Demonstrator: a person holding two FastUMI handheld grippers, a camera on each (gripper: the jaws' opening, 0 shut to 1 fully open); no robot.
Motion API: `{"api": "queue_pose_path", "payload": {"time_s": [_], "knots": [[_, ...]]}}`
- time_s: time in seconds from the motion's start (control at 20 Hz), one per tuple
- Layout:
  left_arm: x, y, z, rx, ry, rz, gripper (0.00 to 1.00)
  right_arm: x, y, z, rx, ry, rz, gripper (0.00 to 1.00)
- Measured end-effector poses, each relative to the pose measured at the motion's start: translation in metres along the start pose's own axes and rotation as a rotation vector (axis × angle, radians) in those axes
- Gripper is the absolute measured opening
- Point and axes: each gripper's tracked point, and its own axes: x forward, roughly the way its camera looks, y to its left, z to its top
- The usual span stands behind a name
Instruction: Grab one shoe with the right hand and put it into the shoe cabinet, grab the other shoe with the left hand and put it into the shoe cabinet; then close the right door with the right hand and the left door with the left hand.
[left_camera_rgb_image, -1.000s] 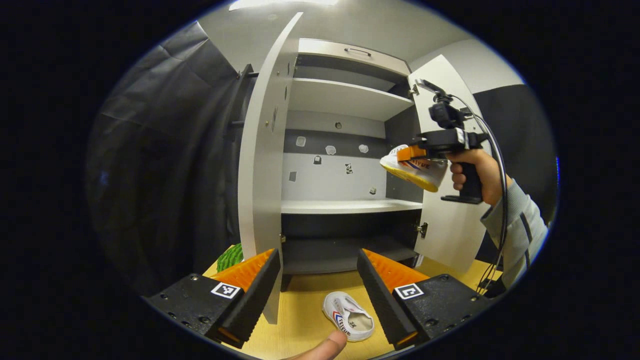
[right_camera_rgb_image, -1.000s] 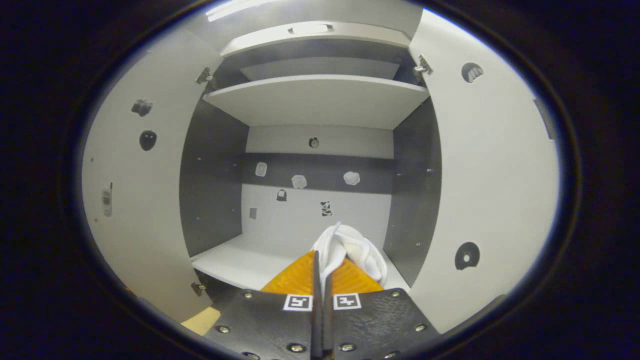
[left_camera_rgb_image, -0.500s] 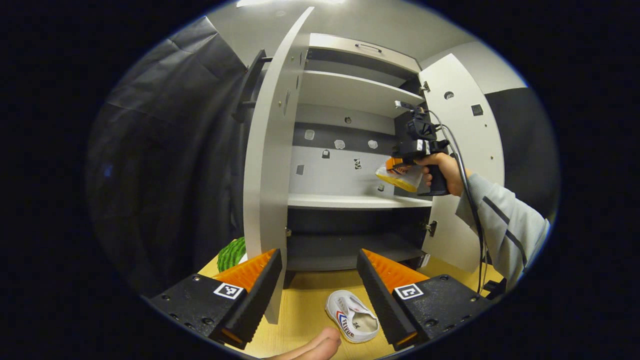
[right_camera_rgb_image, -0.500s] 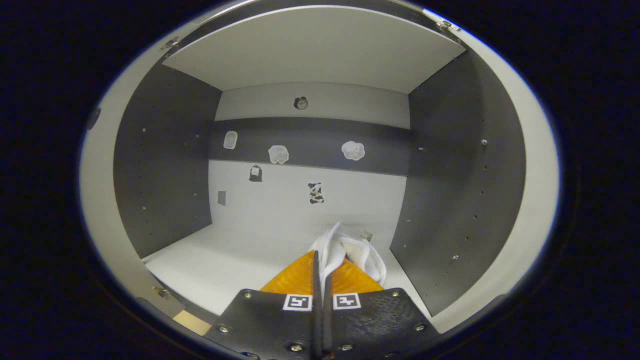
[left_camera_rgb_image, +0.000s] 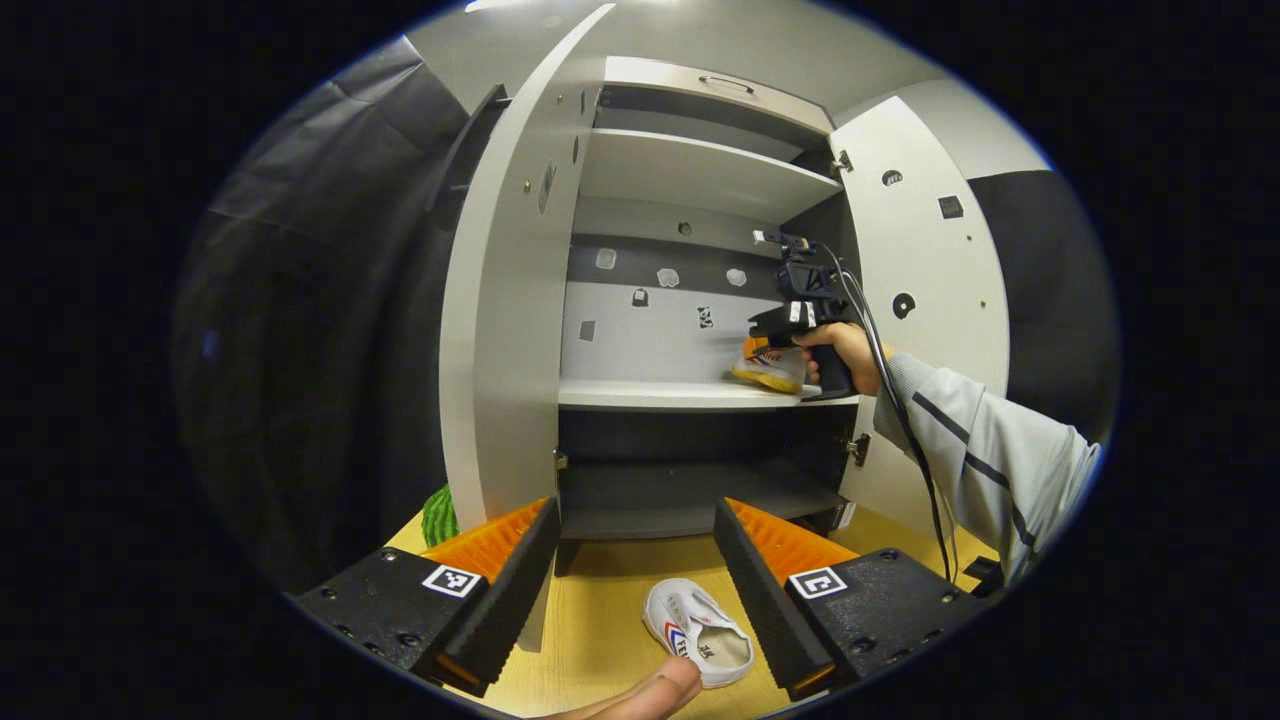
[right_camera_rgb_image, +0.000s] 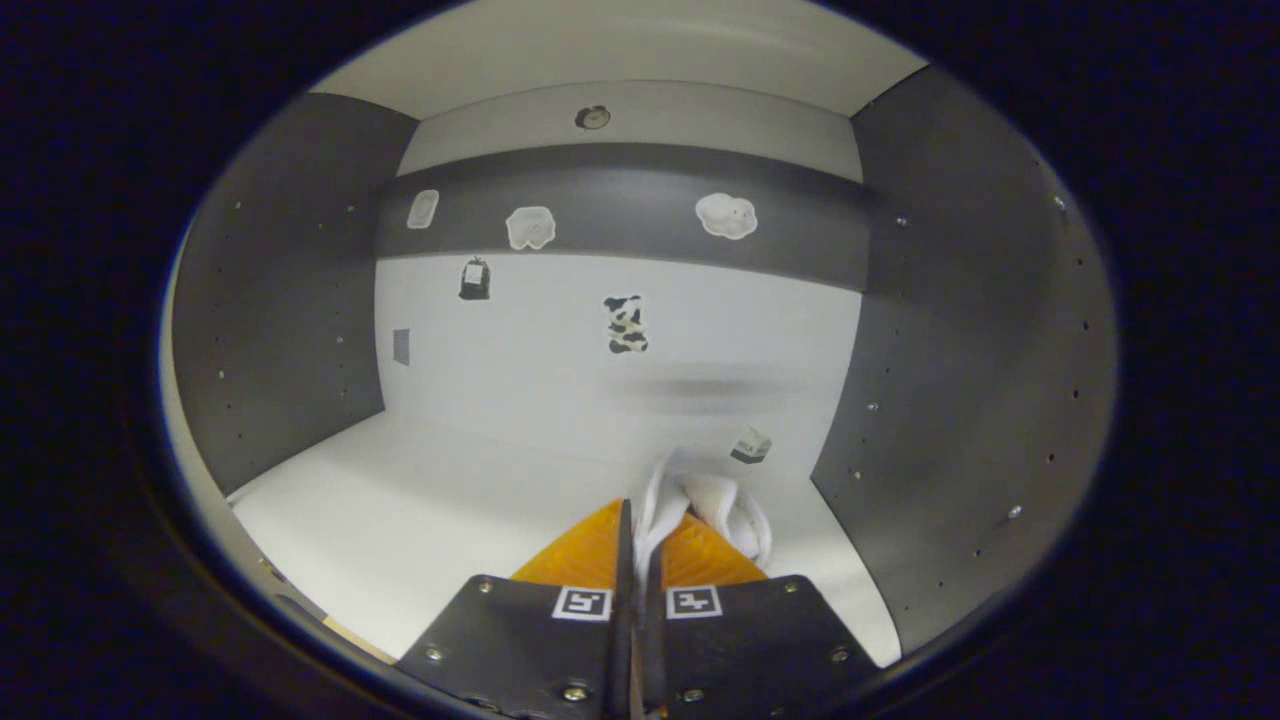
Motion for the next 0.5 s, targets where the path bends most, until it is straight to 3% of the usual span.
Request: {"api": "queue_pose_path", "payload": {"time_s": [0.1, 0.15, 0.3, 0.35, 0.4, 0.5], "knots": [[0.001, -0.001, -0.001, 0.002, 0.005, 0.002, 0.96, -0.005, 0.004, 0.003, -0.006, -0.009, 0.009, 0.12], [0.002, -0.004, 0.001, 0.007, 0.0, 0.002, 0.96, -0.01, 0.004, 0.005, -0.006, -0.013, 0.008, 0.33], [-0.002, -0.008, 0.002, 0.012, -0.006, -0.006, 0.96, -0.041, 0.022, 0.025, 0.012, -0.081, 0.069, 0.67], [-0.004, -0.01, 0.002, 0.014, -0.008, -0.01, 0.96, -0.056, 0.017, 0.035, 0.003, -0.112, 0.033, 0.87], [-0.007, -0.012, 0.003, 0.017, -0.013, -0.013, 0.96, -0.063, 0.009, 0.04, -0.012, -0.14, -0.01, 0.98], [-0.013, -0.016, 0.003, 0.028, -0.018, -0.012, 0.96, -0.098, 0.013, 0.053, -0.005, -0.191, -0.01, 0.98]]}}
